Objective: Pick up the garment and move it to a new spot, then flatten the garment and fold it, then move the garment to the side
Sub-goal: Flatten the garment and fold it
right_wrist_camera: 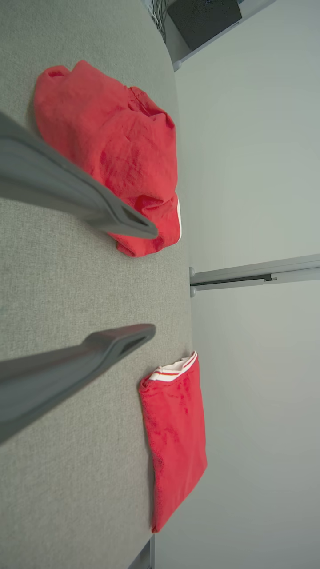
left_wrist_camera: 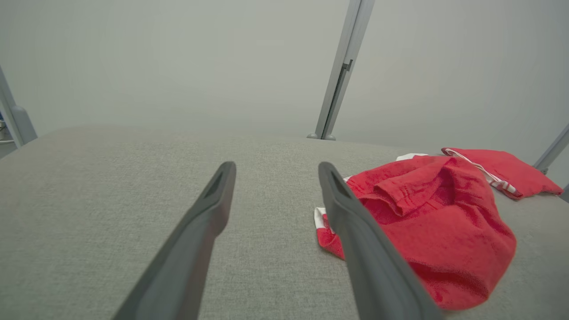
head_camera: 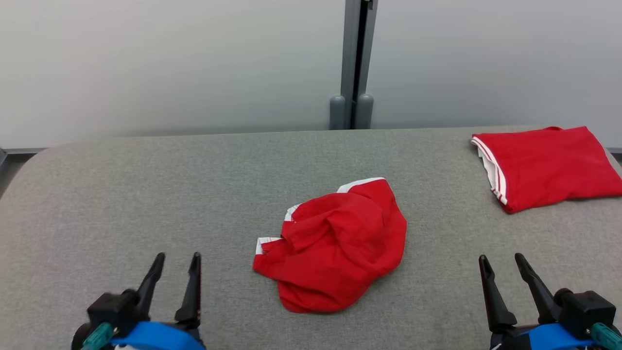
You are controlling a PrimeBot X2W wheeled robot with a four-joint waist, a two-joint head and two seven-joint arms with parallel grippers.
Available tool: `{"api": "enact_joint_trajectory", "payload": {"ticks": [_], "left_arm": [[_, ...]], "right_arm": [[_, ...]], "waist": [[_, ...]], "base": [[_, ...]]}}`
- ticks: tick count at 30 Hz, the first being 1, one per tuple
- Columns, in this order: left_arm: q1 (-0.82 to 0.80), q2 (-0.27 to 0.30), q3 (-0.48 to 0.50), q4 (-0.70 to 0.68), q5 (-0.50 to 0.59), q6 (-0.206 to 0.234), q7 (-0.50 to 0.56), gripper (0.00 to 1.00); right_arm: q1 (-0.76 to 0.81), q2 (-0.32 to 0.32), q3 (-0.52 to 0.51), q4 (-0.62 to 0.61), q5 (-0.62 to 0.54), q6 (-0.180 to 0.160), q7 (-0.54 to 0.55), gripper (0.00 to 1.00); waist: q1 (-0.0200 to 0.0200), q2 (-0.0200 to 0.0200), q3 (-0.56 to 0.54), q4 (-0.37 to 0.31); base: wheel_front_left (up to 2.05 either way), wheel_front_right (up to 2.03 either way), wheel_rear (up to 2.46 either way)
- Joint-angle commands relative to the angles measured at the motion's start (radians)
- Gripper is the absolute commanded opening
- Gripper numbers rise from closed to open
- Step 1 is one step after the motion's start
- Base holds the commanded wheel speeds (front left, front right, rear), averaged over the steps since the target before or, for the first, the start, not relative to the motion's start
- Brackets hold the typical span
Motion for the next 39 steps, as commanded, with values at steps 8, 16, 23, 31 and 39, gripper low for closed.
{"api": "enact_joint_trajectory", "payload": {"ticks": [8,16,23,31,39], "left_arm": [[-0.153,-0.064,-0.093,0.076,-0.078,-0.067,0.144,1.00],[-0.264,-0.119,-0.160,0.221,-0.154,-0.091,0.218,1.00],[-0.309,-0.124,-0.154,0.322,-0.182,-0.082,0.219,1.00],[-0.347,-0.140,-0.169,0.366,-0.213,-0.090,0.213,1.00],[-0.394,-0.155,-0.189,0.341,-0.280,-0.098,0.158,0.00]], "right_arm": [[-0.031,-0.002,0.025,-0.015,0.003,0.000,0.003,1.00],[-0.067,-0.001,0.062,-0.003,0.006,0.000,-0.005,1.00],[-0.075,-0.002,0.081,0.013,0.015,0.000,-0.016,1.00],[-0.080,-0.001,0.079,0.024,0.011,0.000,-0.023,1.00],[-0.082,-0.001,0.073,0.018,0.003,0.000,-0.015,1.00]], "waist": [[0.0000,0.0000,0.055,-0.051],[0.0000,0.0000,0.098,-0.119],[0.0000,0.0000,0.111,-0.162],[0.0000,0.0000,0.112,-0.173],[0.0000,0.0000,0.111,-0.176]], "base": [[0.00,0.00,0.00],[0.00,0.00,0.00],[0.00,0.00,0.00],[0.00,0.00,0.00],[0.00,0.00,0.00]]}}
